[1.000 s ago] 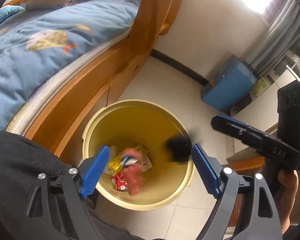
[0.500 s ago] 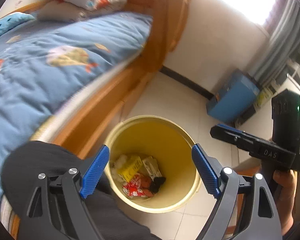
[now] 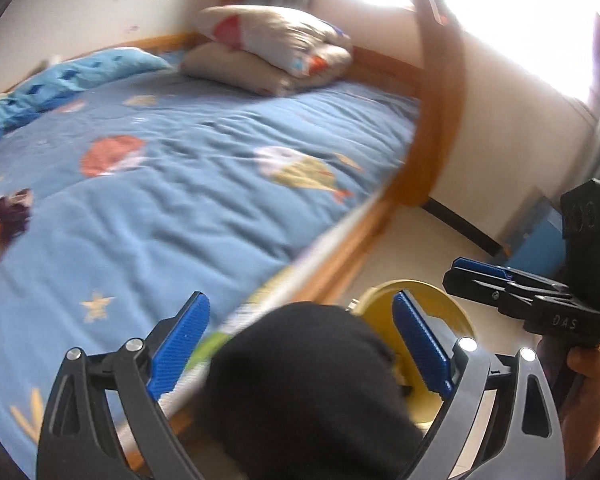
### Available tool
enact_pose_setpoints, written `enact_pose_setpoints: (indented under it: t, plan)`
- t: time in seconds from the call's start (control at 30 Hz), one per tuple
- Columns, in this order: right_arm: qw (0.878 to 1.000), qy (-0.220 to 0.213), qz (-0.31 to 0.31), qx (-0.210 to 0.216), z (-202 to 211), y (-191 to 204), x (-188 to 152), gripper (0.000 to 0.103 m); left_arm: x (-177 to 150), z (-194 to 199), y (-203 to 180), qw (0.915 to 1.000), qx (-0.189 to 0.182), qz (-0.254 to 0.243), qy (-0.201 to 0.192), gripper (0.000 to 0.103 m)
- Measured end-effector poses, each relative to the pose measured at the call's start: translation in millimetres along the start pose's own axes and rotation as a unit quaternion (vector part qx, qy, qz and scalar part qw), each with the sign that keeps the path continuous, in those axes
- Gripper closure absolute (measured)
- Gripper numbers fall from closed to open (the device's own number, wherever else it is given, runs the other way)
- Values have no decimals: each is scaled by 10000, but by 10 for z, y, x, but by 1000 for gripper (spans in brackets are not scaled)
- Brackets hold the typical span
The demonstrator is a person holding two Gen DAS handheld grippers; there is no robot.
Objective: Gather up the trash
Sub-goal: 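Move both grippers back over the red and maroon cloths on the bed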
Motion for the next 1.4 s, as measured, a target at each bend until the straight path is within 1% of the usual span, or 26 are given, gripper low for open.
enact_pose_setpoints:
  t: [0.07, 0.17, 0.37, 0.47, 0.53, 0.6, 0.67, 0.83, 0.97, 1.03, 1.2, 1.27, 1.33, 1.4]
  plan:
    - [9998, 68, 122, 147, -143, 151, 42, 42, -1, 58, 184, 9998, 92, 154, -42, 11]
    - [9984, 220, 358, 381, -392, 440, 107, 42, -1, 151, 504, 9985, 344, 398, -146, 11]
    - [9919, 345, 901, 830, -829, 1061, 289, 42, -45, 327, 1238, 9905, 843, 1058, -254, 9]
    - [9870, 460, 1136, 1037, -1091, 1364, 361, 42, -58, 457, 1622, 9841, 1109, 1339, -354, 9]
    - [9829, 525, 1308, 1188, -1263, 1587, 411, 42, -45, 575, 1930, 9779, 1385, 1499, -464, 8]
    - [9790, 565, 1475, 1285, -1409, 1792, 446, 42, -30, 684, 2174, 9713, 1585, 1676, -572, 7]
    - [9747, 583, 1652, 1387, -1558, 2001, 494, 42, -24, 783, 2415, 9648, 1750, 1855, -648, 7]
    - [9650, 735, 1928, 1622, -1938, 2453, 587, 42, -46, 921, 2889, 9524, 2067, 2131, -693, 7]
    - [9586, 879, 2091, 1720, -2211, 2690, 592, 42, -77, 939, 3210, 9459, 2165, 2331, -634, 7]
    - [9553, 960, 2157, 1778, -2350, 2800, 593, 43, -79, 905, 3332, 9445, 2168, 2397, -590, 7]
    - [9515, 1074, 2308, 1730, -2673, 2973, 657, 45, -35, 815, 3651, 9396, 2181, 2589, -512, 7]
    - [9489, 1105, 2376, 1756, -2807, 3055, 689, 48, -7, 783, 3781, 9376, 2186, 2658, -496, 7]
    - [9466, 1152, 2473, 1719, -2951, 3122, 710, 50, 9, 754, 3880, 9366, 2204, 2684, -467, 7]
    - [9433, 1257, 2537, 1730, -3115, 3189, 711, 53, 23, 723, 3999, 9340, 2257, 2735, -433, 7]
Point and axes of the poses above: each gripper's, at about its wrist camera, not at the fingertips, and z roughly against the way its jaws point, y to its left, x to its top, the point moved 10 cm from there along -z, roughly the way its jaws point, and after that the axes turned 3 degrees about x, right-handed, at the moved point
